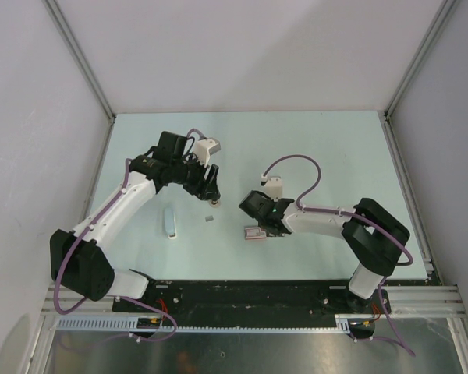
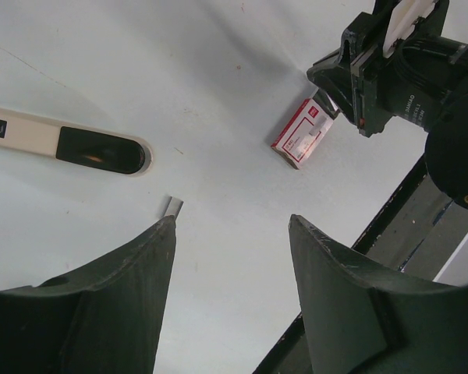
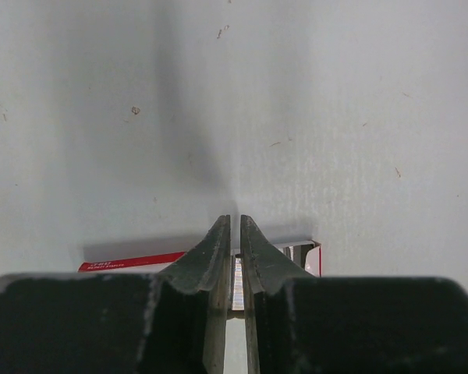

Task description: Unload the staples from the stapler

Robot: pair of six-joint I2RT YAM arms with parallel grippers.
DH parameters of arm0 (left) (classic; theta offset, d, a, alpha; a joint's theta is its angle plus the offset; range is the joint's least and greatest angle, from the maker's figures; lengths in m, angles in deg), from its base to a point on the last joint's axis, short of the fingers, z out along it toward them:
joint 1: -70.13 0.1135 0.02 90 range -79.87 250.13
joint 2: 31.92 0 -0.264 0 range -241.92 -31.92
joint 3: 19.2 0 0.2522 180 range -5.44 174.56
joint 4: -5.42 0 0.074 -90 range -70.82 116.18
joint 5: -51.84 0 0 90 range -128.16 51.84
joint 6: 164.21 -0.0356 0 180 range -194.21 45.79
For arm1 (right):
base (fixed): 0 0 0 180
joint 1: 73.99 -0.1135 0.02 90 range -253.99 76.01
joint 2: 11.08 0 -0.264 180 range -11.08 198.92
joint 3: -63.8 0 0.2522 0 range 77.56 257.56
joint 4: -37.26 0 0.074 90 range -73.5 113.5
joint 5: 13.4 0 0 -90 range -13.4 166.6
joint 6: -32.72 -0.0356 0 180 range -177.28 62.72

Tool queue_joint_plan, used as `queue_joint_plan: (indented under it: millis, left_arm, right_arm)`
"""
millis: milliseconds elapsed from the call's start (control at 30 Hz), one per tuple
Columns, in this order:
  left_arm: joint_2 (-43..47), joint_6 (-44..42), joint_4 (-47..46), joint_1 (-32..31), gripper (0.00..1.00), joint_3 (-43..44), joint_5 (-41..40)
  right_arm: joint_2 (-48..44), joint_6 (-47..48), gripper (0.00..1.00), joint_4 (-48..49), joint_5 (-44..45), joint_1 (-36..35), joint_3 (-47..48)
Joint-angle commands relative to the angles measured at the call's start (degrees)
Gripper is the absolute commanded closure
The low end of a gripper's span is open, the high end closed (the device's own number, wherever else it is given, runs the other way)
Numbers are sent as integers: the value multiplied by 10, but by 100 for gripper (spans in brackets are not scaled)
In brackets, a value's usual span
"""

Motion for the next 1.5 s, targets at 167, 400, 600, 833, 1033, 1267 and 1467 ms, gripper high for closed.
queue_joint_plan:
  millis: [167,400,600,833,1033,1267,1467]
  left_arm:
    - [21,-29,-6,-4,35,-4,12]
    - [22,-30,-6,-4,36,-4,10]
    - [22,-30,-6,-4,36,-4,11]
    - [20,-31,-6,-4,36,-4,11]
    - [18,-31,-6,-4,36,-3,10]
    - [19,-30,-6,-4,37,-3,11]
    - [22,-30,-6,-4,37,-4,11]
  right_arm:
    - [11,-11,86,11,1,-6,-1]
    - [14,-14,87,9,0,-9,-1]
    - [14,-15,87,8,0,-12,-1]
    - [10,-21,88,4,-2,-21,-1]
    - [7,-29,88,-2,1,-31,-2]
    - [-4,-29,87,-2,6,-32,-4]
    - [-20,-15,83,11,6,-15,-4]
